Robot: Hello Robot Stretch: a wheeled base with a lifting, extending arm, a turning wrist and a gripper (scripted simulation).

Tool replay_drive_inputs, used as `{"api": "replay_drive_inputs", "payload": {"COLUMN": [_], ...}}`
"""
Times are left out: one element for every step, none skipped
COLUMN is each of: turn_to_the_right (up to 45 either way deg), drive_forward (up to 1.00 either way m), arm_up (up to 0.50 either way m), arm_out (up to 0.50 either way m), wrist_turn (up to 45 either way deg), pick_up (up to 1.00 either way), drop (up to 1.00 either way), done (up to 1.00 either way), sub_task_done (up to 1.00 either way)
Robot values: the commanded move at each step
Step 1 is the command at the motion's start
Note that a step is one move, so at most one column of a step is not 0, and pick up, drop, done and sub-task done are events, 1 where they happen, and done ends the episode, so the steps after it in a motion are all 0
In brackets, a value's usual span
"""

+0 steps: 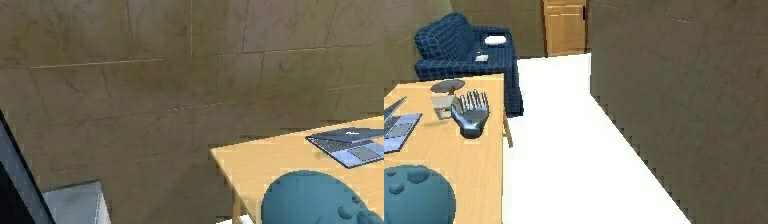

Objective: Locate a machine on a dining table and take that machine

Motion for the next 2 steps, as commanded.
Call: {"api": "replay_drive_inputs", "payload": {"turn_to_the_right": [0.0,-30.0], "drive_forward": [0.4,0.0], "arm_up": [0.0,0.0], "arm_out": [0.0,0.0], "wrist_turn": [0.0,0.0], "pick_up": [0.0,0.0], "drop": [0.0,0.0], "done": [0.0,0.0], "sub_task_done": [0.0,0.0]}}
